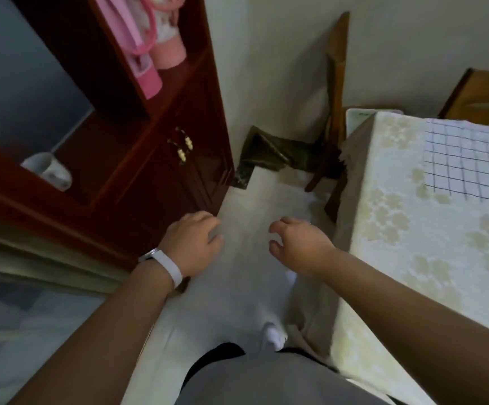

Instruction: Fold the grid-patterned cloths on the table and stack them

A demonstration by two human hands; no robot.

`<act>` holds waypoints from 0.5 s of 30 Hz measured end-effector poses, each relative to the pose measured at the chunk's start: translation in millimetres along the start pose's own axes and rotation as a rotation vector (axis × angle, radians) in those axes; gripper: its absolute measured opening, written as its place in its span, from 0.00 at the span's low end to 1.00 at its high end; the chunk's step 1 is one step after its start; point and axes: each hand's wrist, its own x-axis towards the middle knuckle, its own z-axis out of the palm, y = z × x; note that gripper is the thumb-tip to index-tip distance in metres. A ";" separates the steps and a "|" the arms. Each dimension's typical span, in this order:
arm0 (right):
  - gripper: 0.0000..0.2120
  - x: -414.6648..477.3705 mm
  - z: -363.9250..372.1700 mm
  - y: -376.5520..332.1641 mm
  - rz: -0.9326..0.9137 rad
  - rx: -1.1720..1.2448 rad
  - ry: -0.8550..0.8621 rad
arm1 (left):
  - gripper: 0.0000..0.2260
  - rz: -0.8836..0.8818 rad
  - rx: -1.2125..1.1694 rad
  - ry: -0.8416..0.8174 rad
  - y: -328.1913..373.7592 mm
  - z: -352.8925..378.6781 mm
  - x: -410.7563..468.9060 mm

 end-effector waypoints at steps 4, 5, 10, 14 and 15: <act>0.21 18.6 -13.7 29.2 0.132 0.042 0.029 | 0.21 0.122 0.016 -0.021 6.8 -8.3 66.8; 0.21 24.4 -16.6 34.9 0.173 0.048 0.035 | 0.19 0.150 0.011 -0.036 8.4 -8.5 83.4; 0.19 62.1 -37.5 53.3 0.336 0.049 0.066 | 0.18 0.293 -0.019 -0.085 11.0 -19.0 172.4; 0.19 99.2 -62.9 55.5 0.443 0.058 0.096 | 0.18 0.405 -0.013 -0.117 9.0 -38.5 242.4; 0.19 109.5 -68.9 56.9 0.466 0.064 0.110 | 0.19 0.431 -0.009 -0.113 8.6 -43.1 259.2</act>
